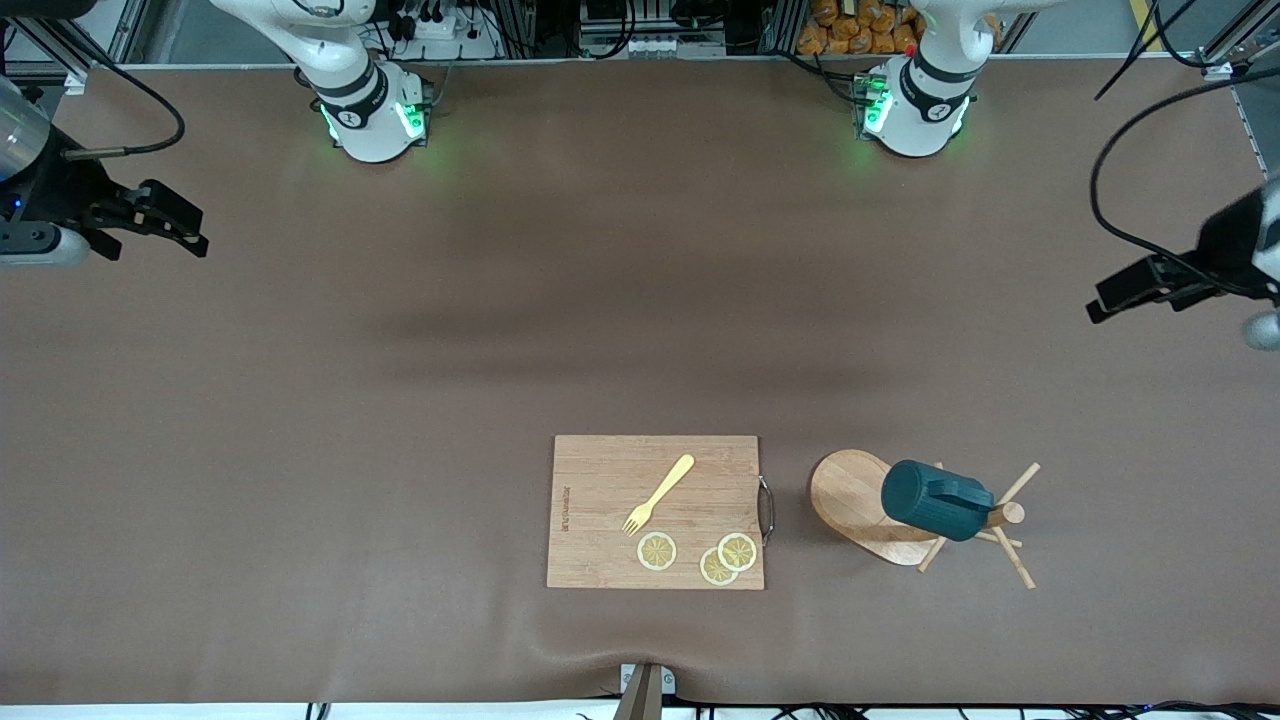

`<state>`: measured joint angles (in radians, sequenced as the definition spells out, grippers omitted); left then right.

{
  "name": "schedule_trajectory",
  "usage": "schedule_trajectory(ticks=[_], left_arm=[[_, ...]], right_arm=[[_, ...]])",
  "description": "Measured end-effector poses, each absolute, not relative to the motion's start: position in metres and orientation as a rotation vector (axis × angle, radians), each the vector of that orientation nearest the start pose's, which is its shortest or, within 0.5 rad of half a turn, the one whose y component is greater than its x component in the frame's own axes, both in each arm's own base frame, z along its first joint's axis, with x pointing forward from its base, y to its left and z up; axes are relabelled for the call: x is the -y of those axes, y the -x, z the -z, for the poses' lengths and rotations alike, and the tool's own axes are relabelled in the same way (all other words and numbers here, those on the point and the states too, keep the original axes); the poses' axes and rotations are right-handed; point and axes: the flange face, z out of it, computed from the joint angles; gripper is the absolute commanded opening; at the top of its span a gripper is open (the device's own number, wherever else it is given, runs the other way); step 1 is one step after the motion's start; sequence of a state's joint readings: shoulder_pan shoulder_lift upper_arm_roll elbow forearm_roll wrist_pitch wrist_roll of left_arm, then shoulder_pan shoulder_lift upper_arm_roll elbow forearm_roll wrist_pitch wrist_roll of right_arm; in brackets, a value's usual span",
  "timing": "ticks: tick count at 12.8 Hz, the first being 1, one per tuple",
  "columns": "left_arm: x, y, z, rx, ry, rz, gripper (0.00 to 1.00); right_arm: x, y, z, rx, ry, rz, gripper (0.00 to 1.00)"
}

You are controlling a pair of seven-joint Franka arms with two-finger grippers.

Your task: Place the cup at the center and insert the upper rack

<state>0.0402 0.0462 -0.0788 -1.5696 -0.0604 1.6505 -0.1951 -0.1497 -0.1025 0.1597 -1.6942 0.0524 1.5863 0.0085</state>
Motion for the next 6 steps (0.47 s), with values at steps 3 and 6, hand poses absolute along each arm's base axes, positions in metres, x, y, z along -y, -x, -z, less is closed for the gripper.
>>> schedule_trajectory(ticks=[3,6], left_arm=[[0.0291,-0.5649,-0.6007,0.254,3.194,0.051,1.00],[0.0360,-0.5653,-0.6021,0.235,3.197,0.066,1.00]], right_arm=[[0.0005,-0.5232,-0.6213,-0.051,3.084,-0.013,1.00],[-0.0026,-0.5232,-0.6213,-0.043,3.081,-0.013,1.00]])
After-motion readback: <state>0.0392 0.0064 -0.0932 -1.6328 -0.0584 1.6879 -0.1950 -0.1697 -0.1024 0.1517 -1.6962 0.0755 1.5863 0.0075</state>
